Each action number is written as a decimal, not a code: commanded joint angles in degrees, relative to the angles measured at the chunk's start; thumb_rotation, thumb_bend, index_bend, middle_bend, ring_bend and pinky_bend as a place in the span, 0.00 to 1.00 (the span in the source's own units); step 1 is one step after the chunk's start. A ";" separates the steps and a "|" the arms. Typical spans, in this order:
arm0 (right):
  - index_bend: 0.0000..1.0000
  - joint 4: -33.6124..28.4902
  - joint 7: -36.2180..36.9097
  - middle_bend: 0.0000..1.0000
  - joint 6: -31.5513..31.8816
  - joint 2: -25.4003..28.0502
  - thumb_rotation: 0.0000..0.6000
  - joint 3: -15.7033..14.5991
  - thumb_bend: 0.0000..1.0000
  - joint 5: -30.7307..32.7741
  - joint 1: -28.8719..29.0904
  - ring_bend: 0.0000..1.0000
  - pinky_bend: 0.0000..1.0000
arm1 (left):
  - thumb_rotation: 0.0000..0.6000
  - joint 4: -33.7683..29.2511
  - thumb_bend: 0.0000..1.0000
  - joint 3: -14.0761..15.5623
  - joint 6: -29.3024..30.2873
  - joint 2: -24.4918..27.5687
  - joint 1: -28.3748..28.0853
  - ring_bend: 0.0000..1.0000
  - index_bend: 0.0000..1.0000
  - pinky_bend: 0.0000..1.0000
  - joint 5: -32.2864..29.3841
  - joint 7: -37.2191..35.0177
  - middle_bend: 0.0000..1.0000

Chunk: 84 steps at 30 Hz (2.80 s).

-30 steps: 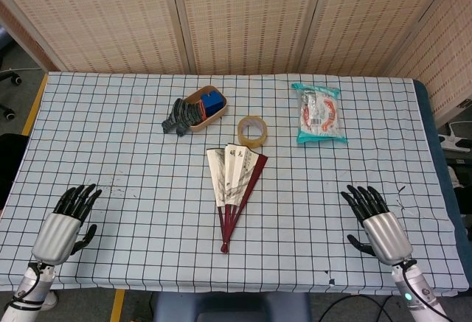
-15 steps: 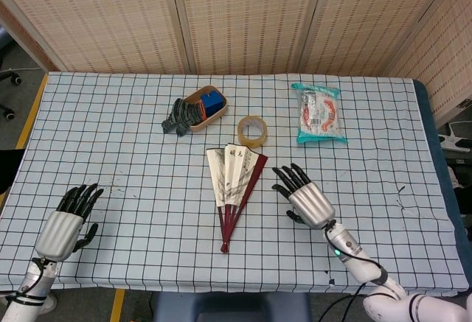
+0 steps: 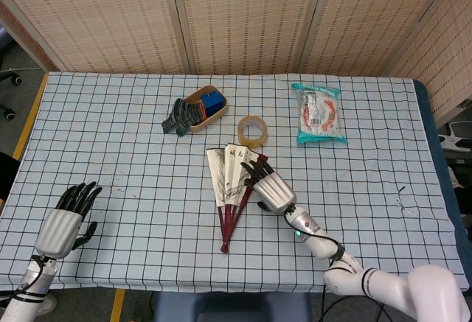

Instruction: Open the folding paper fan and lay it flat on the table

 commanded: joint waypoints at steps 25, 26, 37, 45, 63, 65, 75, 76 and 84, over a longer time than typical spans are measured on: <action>0.62 12.74 9.17 0.01 4.19 -10.46 1.00 -0.24 0.68 2.03 5.17 0.00 0.00 | 1.00 0.22 0.45 -0.17 -0.28 -0.28 -0.21 0.00 0.00 0.09 -0.54 0.05 0.00; 0.63 11.38 9.88 0.02 4.53 -9.94 1.00 -0.02 0.69 2.18 5.08 0.00 0.00 | 1.00 0.22 0.45 -0.19 -0.13 -0.29 -0.19 0.00 0.00 0.09 -0.49 -0.07 0.00; 0.65 -13.09 14.11 0.04 -3.46 -1.45 1.00 8.40 0.69 16.17 5.42 0.00 0.00 | 1.00 4.23 0.47 -0.59 -2.59 -2.64 -1.43 0.00 0.50 0.14 -1.72 -9.65 0.00; 0.66 -20.79 11.46 0.04 -3.14 0.19 1.00 12.11 0.69 20.90 7.39 0.00 0.00 | 1.00 3.88 0.47 3.96 -7.71 -2.12 -4.75 0.00 0.04 0.09 3.03 -28.77 0.00; 0.66 -26.26 5.17 0.04 0.02 -2.82 1.00 16.60 0.69 31.49 13.21 0.00 0.00 | 1.00 2.55 0.44 -3.16 -1.74 -18.41 -6.85 0.00 0.11 0.09 -0.48 -42.98 0.00; 0.66 -26.40 4.88 0.04 0.43 -3.22 1.00 16.56 0.68 31.91 13.62 0.00 0.00 | 1.00 1.87 0.44 -3.98 -1.42 -19.30 -7.13 0.00 0.13 0.09 -0.88 -40.68 0.00; 0.66 -26.56 4.41 0.04 1.93 -3.85 1.00 16.23 0.69 32.64 14.65 0.00 0.00 | 1.00 5.07 0.43 -7.10 1.70 -26.27 -7.16 0.00 0.27 0.09 -3.22 -32.90 0.00; 0.66 -26.40 4.54 0.04 1.96 -3.94 1.00 16.19 0.69 32.72 14.74 0.00 0.00 | 1.00 5.01 0.43 -7.41 1.62 -26.77 -7.11 0.00 0.28 0.09 -3.83 -32.89 0.00; 0.66 -25.49 5.11 0.04 2.36 -4.62 1.00 15.72 0.68 32.71 15.22 0.00 0.00 | 1.00 5.84 0.44 -9.68 1.63 -29.73 -7.40 0.00 0.40 0.09 -6.53 -31.08 0.05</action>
